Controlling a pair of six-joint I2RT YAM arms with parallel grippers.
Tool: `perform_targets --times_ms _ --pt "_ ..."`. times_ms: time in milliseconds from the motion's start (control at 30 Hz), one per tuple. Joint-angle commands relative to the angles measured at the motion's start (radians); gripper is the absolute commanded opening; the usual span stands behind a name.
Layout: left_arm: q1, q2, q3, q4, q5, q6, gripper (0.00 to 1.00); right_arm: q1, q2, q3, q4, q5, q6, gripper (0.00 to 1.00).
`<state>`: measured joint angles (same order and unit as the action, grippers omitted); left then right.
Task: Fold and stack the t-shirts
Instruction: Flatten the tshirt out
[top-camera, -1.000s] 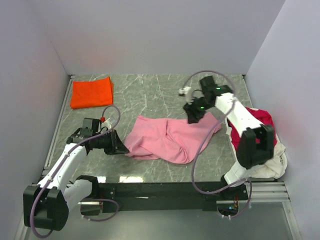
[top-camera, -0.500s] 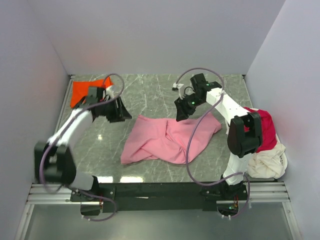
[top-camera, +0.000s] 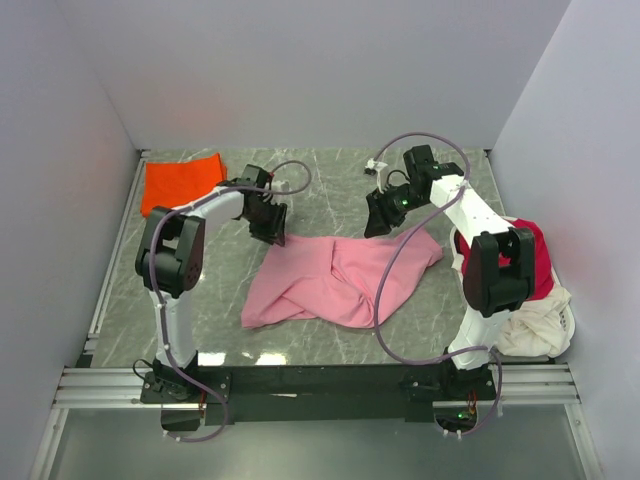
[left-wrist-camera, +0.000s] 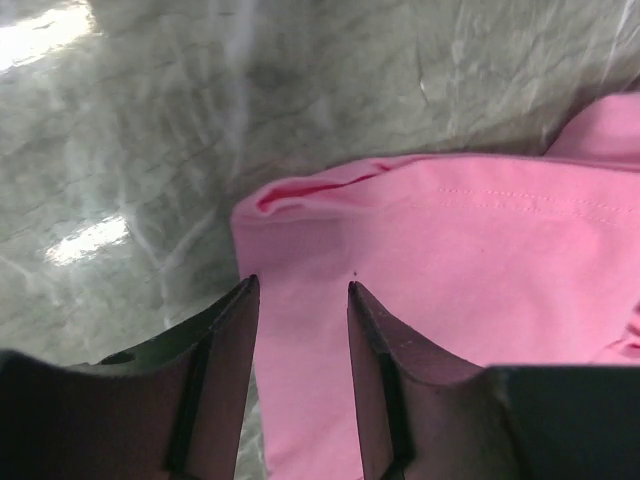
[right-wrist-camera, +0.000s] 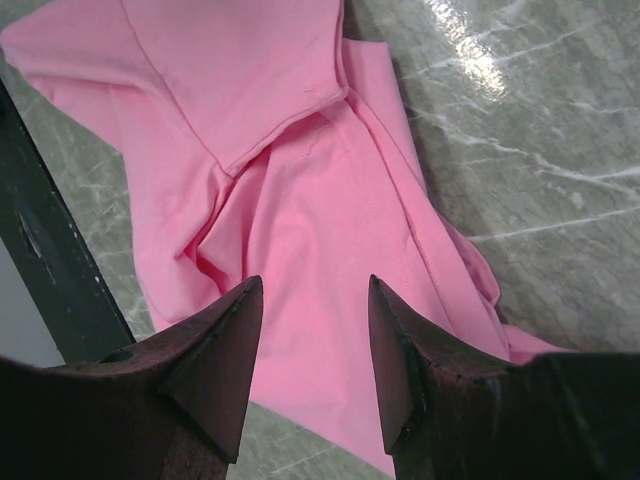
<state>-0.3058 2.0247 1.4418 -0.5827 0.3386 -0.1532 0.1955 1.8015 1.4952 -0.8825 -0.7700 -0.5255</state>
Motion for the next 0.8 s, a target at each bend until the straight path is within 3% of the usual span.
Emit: perform_targets --times_ms 0,233,767 --pt "-0.016 0.008 0.061 -0.019 -0.102 0.124 0.46 -0.004 -0.051 -0.009 -0.015 -0.043 -0.027 0.54" --pt "-0.045 0.088 0.144 -0.061 -0.281 0.142 0.46 -0.024 -0.054 -0.012 -0.019 -0.064 -0.03 0.54" --pt "-0.118 0.127 0.177 -0.071 -0.269 0.136 0.42 -0.041 -0.045 -0.009 -0.032 -0.078 -0.041 0.54"
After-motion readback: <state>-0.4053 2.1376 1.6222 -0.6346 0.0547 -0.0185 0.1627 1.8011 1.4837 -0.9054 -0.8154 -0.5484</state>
